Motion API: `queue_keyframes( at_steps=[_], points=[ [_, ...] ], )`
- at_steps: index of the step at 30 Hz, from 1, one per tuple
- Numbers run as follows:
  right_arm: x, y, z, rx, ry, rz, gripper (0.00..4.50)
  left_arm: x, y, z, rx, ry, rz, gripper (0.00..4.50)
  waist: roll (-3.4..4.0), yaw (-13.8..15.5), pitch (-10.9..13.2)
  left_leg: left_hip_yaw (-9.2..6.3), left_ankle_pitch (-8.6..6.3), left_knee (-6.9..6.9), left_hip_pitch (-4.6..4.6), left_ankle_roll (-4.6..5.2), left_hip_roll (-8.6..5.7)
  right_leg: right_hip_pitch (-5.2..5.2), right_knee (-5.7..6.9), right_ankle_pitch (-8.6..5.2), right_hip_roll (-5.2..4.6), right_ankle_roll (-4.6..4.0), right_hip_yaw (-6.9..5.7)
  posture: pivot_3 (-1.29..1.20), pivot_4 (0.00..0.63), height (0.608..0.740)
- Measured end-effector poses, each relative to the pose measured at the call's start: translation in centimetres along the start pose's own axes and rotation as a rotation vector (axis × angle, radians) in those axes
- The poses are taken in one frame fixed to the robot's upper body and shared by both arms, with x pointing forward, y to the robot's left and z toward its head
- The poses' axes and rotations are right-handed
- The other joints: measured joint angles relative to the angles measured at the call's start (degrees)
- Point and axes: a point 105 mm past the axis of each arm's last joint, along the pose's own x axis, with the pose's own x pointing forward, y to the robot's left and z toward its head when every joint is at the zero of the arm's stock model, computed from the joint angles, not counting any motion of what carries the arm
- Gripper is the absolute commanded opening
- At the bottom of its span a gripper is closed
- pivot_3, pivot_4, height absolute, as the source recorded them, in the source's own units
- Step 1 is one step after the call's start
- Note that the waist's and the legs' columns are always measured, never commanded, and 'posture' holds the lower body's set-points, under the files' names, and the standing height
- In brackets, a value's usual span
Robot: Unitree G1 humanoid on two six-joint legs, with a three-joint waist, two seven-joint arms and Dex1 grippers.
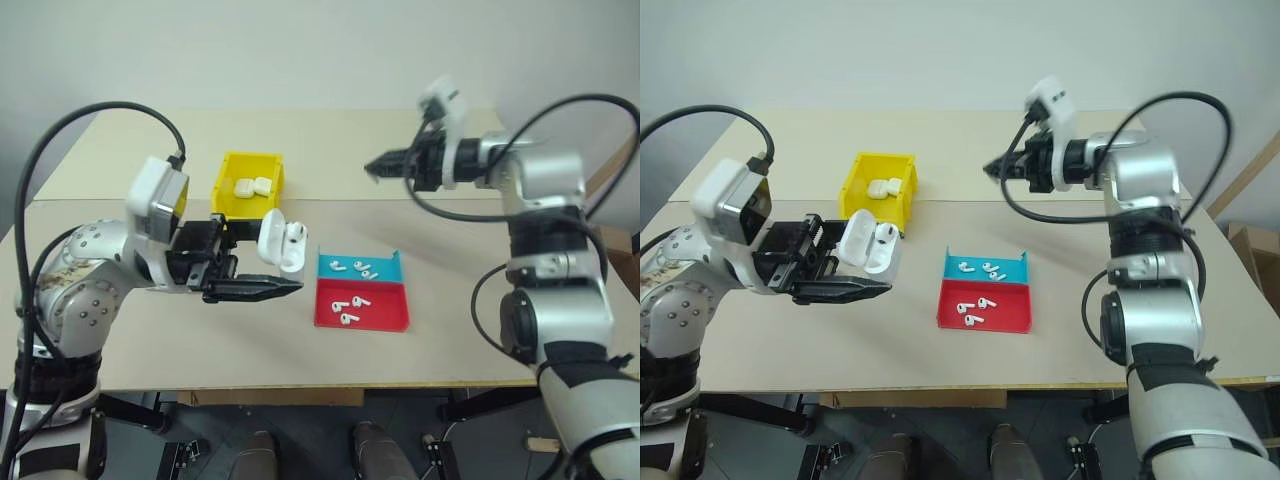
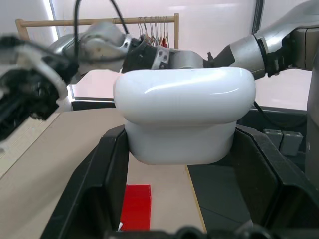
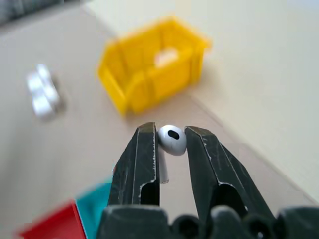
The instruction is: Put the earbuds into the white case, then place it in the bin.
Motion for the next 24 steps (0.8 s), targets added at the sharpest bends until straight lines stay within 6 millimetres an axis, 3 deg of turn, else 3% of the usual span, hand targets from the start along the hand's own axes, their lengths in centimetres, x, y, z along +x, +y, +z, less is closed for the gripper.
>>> queue_keyframes(
  at_steps=[5, 10, 16, 20, 24],
  points=[
    [-3.1, 5.3, -1.1, 0.125, -0.285, 0.093, 0.61, -0.2, 1.1, -1.1, -0.041, -0.009, -0.013, 2.77, 0.07, 0.07, 0.04, 0.03, 0.01, 0.03, -0.01, 0.00, -0.03, -0.05, 0.12, 0.00, -0.01, 0.00, 0.04, 0.00, 0.150, 0.740],
    [-5.3, 9.9, 1.0, 0.086, -0.465, 0.188, 0.61, -0.3, 1.5, -1.7, -0.043, -0.003, -0.030, 2.77, 0.10, -0.44, 0.05, 0.03, 0.01, 0.00, 0.08, 0.00, 0.00, -0.04, 0.13, 0.00, 0.02, 0.00, 0.06, 0.00, 0.150, 0.740],
    [-5.0, 14.1, 0.5, 0.081, -0.471, 0.350, 0.61, -0.2, 1.9, -1.8, -0.022, 0.002, -0.046, 2.77, 0.09, -0.43, 0.05, 0.03, 0.01, 0.00, 0.06, 0.00, 0.00, 0.00, 0.06, -0.01, 0.02, 0.01, 0.05, 0.00, 0.150, 0.740],
    [-3.8, 15.4, -1.0, 0.095, -0.424, 0.403, 0.61, -0.2, 2.0, -1.9, -0.023, 0.000, -0.051, 2.77, 0.10, -0.42, 0.05, 0.03, 0.01, 0.00, 0.02, 0.00, -0.01, -0.03, 0.04, -0.01, 0.01, 0.02, 0.05, 0.00, 0.150, 0.740],
    [-2.6, 16.9, -1.0, 0.063, -0.417, 0.453, 0.61, -0.3, 2.4, -2.0, -0.024, 0.004, -0.051, 2.77, 0.09, -0.44, 0.05, 0.03, 0.01, 0.01, 0.04, 0.00, 0.00, -0.03, 0.05, -0.01, 0.02, 0.02, 0.05, 0.00, 0.150, 0.740]
  ],
)
